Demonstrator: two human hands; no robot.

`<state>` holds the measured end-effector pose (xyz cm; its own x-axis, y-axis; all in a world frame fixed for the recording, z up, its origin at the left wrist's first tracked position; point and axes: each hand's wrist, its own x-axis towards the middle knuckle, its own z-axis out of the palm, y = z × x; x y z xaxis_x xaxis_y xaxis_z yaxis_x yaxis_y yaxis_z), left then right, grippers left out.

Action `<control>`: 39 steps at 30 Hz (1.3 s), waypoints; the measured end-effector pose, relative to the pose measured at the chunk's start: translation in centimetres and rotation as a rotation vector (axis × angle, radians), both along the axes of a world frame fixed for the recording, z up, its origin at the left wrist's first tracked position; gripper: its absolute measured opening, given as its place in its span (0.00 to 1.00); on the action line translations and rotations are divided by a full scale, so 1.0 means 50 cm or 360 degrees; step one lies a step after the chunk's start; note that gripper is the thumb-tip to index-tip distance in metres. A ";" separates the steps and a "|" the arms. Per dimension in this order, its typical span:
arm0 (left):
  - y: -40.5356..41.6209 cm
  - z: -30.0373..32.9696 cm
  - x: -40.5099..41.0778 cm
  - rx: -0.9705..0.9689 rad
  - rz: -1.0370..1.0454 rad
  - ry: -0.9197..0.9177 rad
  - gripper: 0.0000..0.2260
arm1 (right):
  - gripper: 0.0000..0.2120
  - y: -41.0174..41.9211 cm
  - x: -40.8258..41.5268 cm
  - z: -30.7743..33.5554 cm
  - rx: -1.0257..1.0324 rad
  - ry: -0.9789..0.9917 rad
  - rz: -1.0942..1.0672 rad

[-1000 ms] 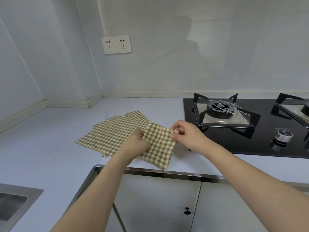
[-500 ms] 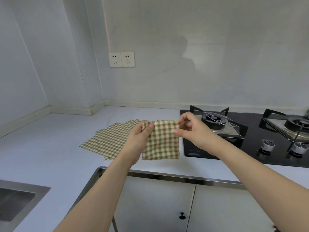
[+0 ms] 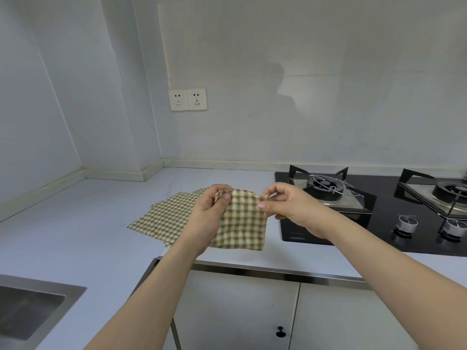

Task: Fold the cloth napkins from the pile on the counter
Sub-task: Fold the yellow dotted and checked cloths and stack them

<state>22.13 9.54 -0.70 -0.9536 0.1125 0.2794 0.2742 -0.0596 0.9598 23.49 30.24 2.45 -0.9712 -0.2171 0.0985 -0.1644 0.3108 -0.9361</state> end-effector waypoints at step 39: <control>-0.018 0.022 0.023 -0.1038 0.0398 0.0598 0.04 | 0.09 -0.005 0.007 0.039 0.0650 0.0575 -0.0188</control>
<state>23.28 8.65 0.38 -0.8271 0.1594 0.5389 0.5178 0.5889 0.6205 23.81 29.99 4.42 -0.9114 -0.1990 0.3603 -0.3944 0.6724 -0.6263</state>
